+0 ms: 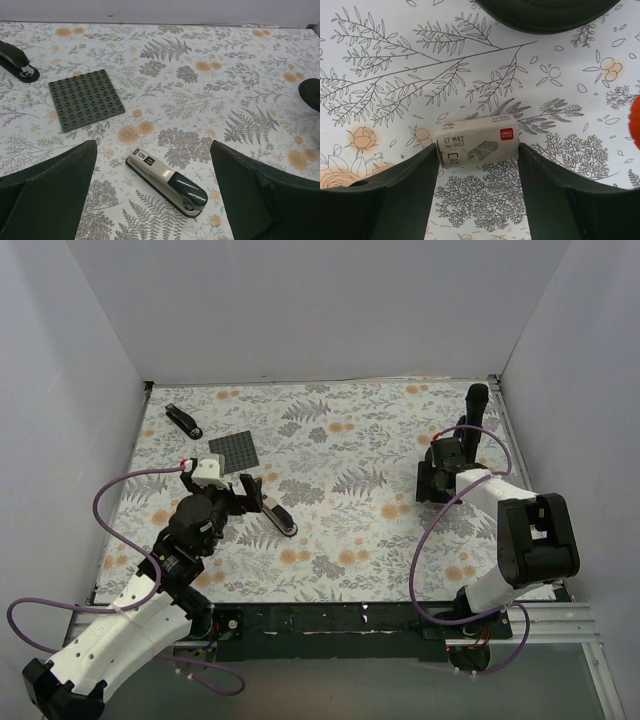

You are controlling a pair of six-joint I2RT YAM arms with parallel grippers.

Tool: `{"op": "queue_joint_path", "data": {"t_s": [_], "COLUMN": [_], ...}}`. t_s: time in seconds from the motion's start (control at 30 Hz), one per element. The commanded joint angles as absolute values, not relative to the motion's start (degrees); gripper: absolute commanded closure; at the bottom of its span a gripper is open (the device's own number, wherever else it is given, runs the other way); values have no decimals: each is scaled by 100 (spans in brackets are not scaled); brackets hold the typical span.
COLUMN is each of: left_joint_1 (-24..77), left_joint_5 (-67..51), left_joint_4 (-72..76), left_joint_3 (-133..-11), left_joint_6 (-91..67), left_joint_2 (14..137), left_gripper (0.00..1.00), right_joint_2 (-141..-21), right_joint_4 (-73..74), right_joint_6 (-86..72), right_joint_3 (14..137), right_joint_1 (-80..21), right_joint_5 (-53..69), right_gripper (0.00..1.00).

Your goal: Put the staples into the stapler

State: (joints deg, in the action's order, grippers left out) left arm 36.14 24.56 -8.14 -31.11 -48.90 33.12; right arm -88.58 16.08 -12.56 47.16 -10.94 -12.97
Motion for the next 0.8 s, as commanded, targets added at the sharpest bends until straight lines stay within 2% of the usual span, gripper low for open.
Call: {"op": "queue_joint_path", "data": {"t_s": [0.0,0.13,0.23,0.53,0.77], "left_joint_1": [3612,3612,3612,3612,3612], "left_joint_5": [2408,2356,2233,1539,336], "left_joint_4": [-817,-817,-809,-695,-448], "left_joint_3": [-3076,-3067,-3067,-3050,-3032], "left_joint_6": [-4869,-4860,-4843,-4755,-4834], "left_joint_2": [3234,3217,3252,3401,3725], "left_gripper": [2,2,2,2,2], "right_joint_2": [-8956,-8912,-8789,-8499,-8314], "right_joint_4": [1441,1433,1433,1661,1670], "right_joint_6": [-1081,-993,-967,-1344,-2126], "right_joint_3": [4957,4905,4826,4641,4465], "right_joint_1": [-1081,-1090,-1195,-2460,-3952], "right_joint_5": [-1064,-827,-695,-659,-1053], "right_gripper": [33,47,52,53,52]}}
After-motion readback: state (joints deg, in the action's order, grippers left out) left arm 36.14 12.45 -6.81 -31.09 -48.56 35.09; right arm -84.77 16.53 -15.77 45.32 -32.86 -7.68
